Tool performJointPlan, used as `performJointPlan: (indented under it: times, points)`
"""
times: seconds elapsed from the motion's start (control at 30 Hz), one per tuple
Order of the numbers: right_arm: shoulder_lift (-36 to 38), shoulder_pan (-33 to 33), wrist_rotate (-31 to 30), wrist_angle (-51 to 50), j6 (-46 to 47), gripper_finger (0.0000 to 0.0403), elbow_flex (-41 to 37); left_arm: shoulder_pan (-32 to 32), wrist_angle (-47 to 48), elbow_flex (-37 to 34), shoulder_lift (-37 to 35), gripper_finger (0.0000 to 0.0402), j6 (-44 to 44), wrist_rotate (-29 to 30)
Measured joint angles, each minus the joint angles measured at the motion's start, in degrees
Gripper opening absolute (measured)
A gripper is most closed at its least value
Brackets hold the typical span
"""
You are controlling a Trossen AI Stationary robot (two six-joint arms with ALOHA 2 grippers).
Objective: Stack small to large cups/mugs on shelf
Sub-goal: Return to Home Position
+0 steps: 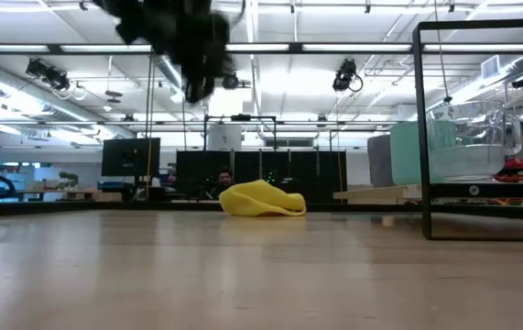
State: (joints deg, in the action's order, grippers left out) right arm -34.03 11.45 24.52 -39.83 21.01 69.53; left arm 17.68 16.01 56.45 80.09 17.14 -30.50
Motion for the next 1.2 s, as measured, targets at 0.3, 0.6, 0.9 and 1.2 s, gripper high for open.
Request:
performJointPlan:
  times: [0.3,0.6,0.9,1.2]
  points:
    - [-0.97,-8.98,13.86,30.78,0.01,0.0062,-4.15,-10.36,3.38,19.74,-8.94,0.0107,-10.42,-1.48]
    - [-0.28,-12.40,13.96,35.27,-0.53,0.0062,-2.36,-11.74,14.12,27.30,-22.19,0.0107,-16.89,5.54]
    - [10.85,-12.40,13.99,23.95,-7.73,0.0062,-3.16,-11.25,10.39,9.01,-37.04,0.0107,-14.25,10.98]
    - [27.48,-12.36,-1.34,25.95,-4.51,0.0062,-15.15,-7.88,-3.02,-10.68,-54.89,0.0107,-11.82,11.04]
